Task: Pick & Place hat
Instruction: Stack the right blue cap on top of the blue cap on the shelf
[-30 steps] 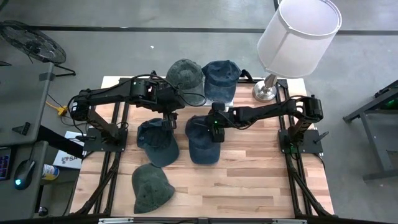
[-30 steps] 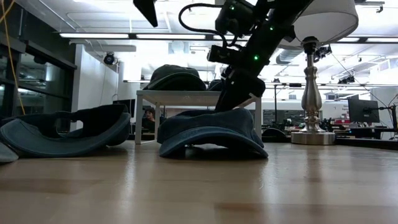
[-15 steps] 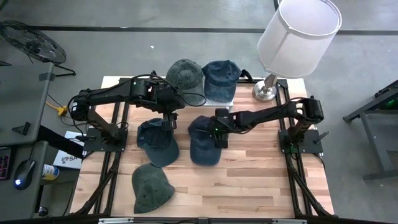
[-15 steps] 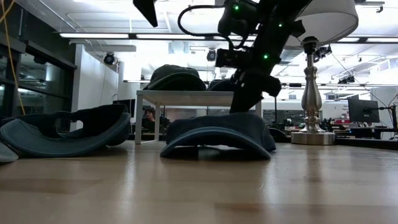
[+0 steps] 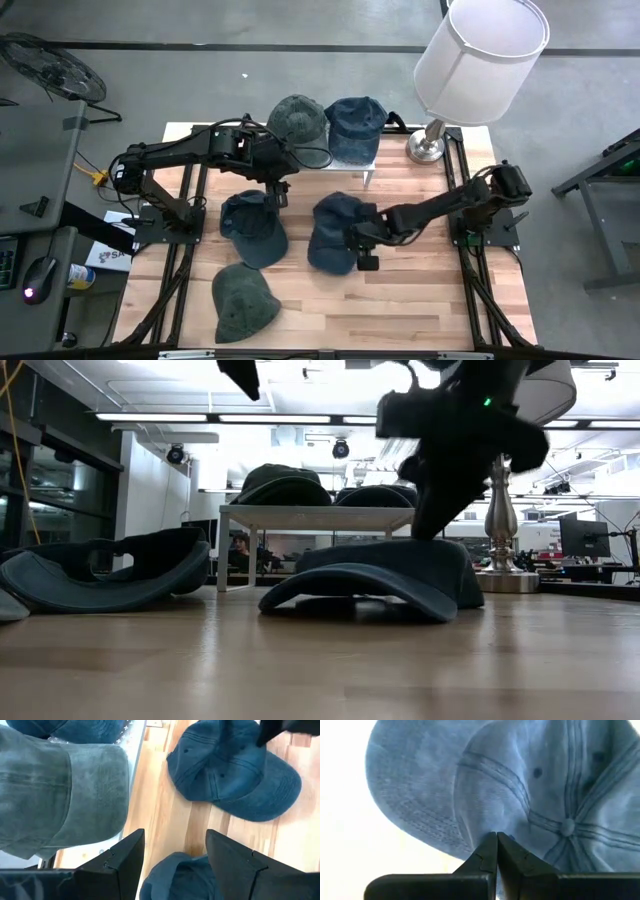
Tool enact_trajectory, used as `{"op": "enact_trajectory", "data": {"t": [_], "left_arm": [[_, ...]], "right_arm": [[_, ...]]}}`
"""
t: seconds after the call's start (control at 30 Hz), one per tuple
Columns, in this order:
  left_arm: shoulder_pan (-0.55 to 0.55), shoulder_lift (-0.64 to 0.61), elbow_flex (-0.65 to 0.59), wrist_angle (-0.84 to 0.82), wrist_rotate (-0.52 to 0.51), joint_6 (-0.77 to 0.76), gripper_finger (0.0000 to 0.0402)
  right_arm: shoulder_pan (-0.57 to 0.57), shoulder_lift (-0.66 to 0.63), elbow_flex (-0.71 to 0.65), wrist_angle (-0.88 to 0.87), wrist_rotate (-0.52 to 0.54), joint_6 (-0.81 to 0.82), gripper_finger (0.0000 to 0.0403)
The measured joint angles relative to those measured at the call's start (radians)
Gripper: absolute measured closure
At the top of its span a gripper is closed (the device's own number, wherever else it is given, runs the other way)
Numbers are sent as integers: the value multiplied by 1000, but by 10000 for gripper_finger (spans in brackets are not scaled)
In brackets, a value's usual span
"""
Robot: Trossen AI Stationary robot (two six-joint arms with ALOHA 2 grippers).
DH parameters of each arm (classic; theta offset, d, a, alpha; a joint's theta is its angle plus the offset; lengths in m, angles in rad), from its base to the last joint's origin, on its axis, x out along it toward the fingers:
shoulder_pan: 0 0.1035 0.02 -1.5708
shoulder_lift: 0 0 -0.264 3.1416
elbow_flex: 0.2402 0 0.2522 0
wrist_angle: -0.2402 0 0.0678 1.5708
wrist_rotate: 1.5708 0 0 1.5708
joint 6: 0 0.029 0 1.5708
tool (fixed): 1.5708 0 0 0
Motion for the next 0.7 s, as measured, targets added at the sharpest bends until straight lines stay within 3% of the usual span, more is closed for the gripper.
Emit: {"op": "enact_trajectory", "data": {"t": [0.43,0.7], "left_arm": [[0,0,0,45,13,-65,195],[0,0,0,44,13,-127,195]], "right_arm": [[30,-161,2,36,139,156,403],[17,-136,2,134,200,116,403]]}}
